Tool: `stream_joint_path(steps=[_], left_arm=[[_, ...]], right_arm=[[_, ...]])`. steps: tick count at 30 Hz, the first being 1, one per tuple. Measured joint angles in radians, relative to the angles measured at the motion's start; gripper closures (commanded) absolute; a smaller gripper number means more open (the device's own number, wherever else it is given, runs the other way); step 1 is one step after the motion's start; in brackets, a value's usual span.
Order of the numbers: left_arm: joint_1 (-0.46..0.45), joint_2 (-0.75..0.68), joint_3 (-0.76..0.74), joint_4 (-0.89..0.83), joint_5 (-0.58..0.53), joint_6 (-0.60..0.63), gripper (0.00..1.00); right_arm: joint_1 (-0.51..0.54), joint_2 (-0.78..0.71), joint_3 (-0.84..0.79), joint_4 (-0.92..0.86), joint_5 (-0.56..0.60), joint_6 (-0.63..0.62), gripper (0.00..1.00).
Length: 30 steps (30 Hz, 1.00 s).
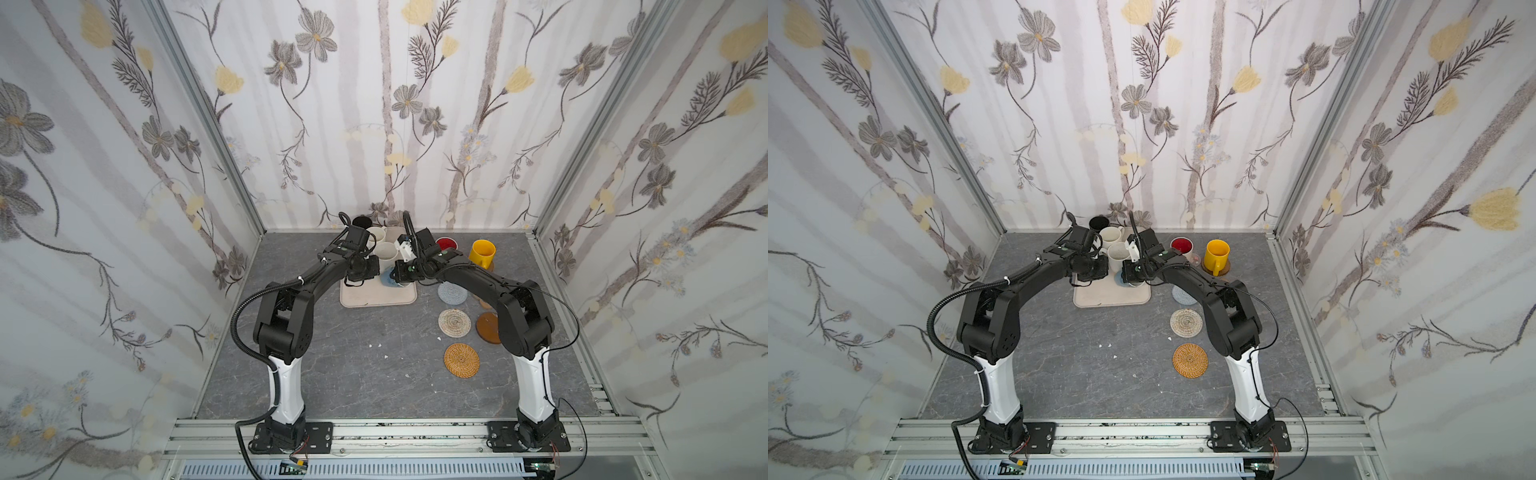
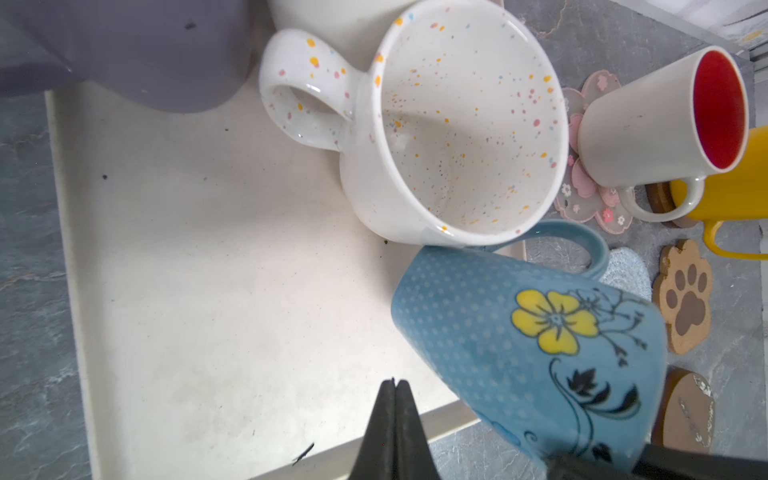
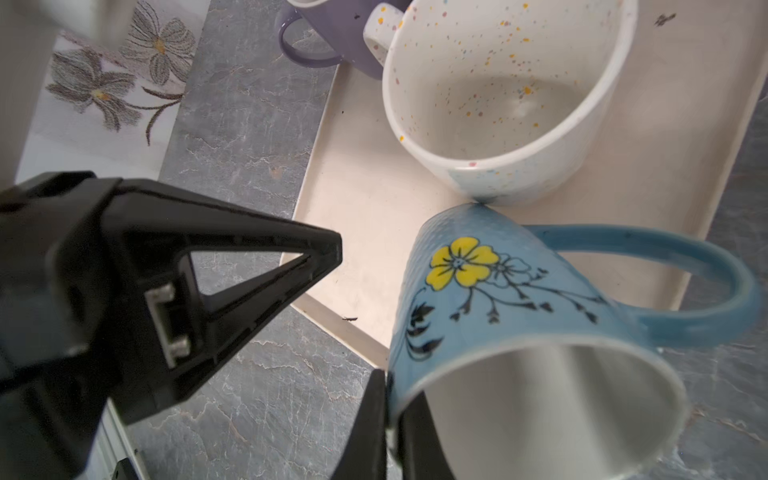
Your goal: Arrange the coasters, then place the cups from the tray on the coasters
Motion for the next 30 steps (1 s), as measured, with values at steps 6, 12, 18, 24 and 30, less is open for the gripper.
stream_joint_path(steps=[6,12,18,24,30], left_arm=[[0.003,-0.020,-0.035,0.000,0.014,-0.009,1.00],[0.002,-0.021,-0.044,0.006,0.033,-0.026,1.00],[0.000,-0.041,-0.056,0.007,0.043,-0.044,1.00],[0.000,-0.042,-0.061,0.009,0.049,-0.045,1.00],[0.000,-0.035,-0.061,0.014,0.051,-0.048,1.00]], right_arm=[[0.018,0.066,0.210,-0.255,0.128,-0.098,1.00],[0.042,0.152,0.392,-0.457,0.194,-0.167,1.00],[0.058,0.238,0.515,-0.572,0.214,-0.205,1.00],[0.074,0.283,0.580,-0.602,0.245,-0.220,0.73],[0.070,0.299,0.580,-0.600,0.249,-0.222,0.40]])
